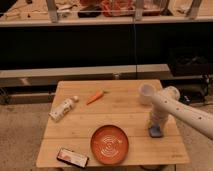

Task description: Wipe the white sponge on the table

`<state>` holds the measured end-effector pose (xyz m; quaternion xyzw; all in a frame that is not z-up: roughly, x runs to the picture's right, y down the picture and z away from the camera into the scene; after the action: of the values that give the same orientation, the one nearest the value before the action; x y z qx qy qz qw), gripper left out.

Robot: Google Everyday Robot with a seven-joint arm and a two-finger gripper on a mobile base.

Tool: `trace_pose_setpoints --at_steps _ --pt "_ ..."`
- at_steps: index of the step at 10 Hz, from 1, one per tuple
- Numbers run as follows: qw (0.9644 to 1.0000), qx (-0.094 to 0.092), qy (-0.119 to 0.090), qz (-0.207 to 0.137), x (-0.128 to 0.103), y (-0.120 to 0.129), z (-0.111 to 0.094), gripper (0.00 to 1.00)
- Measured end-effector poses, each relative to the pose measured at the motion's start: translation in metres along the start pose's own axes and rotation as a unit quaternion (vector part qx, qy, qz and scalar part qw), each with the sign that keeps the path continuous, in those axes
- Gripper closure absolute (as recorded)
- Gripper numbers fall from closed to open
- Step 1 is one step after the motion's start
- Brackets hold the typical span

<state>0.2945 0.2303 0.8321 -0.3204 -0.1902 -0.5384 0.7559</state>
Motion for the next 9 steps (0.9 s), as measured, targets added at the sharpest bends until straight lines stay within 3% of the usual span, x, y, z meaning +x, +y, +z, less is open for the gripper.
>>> trace_pose_setpoints --at_steps 2,5,9 --pt "1.0000 0.008 0.003 0.000 0.000 0.002 -0.001 1.00" --pt "0.9980 0.061 0.015 -0.008 0.011 0.000 -0.004 1.00" --pt "0.9964 0.071 0.017 -0.043 0.004 -0.034 -0.008 1.00"
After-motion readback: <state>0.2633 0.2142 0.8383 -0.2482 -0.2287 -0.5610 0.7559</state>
